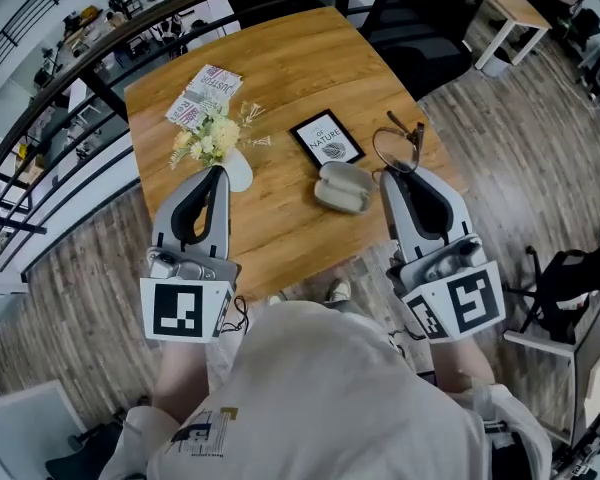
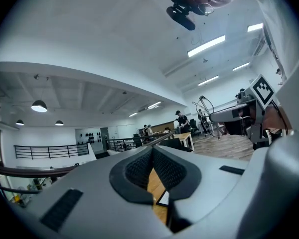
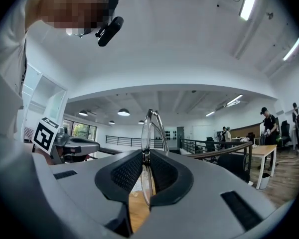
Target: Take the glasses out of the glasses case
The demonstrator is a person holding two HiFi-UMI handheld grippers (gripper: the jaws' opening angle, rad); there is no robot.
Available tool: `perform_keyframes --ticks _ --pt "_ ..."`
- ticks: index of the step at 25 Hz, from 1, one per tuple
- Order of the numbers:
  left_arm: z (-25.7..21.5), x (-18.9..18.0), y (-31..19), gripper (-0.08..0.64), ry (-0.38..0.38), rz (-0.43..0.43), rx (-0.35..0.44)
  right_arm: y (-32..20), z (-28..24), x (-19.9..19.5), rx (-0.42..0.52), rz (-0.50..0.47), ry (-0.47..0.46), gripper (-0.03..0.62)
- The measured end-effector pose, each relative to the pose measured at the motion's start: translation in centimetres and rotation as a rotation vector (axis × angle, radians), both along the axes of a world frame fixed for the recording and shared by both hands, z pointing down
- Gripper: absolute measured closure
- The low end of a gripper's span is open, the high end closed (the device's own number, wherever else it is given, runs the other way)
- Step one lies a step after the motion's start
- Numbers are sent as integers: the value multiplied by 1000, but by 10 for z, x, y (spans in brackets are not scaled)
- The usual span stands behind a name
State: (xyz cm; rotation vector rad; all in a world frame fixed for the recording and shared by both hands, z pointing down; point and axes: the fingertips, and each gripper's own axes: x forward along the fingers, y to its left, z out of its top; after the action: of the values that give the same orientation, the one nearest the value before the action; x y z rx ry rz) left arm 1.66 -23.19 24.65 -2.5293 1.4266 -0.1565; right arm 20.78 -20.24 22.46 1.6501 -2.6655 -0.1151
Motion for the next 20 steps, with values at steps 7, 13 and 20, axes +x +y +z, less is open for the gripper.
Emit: perform_keyframes --ticks 7,13,20 --pt "16 -1 -4 545 -11 6 -12 -3 22 0 -42 4 5 525" --pt "16 -3 -5 545 4 3 -27 -5 23 2 -62 1 -7 525" --pt "21 -5 -5 545 -6 -3 -35 -6 25 3 -54 10 11 525"
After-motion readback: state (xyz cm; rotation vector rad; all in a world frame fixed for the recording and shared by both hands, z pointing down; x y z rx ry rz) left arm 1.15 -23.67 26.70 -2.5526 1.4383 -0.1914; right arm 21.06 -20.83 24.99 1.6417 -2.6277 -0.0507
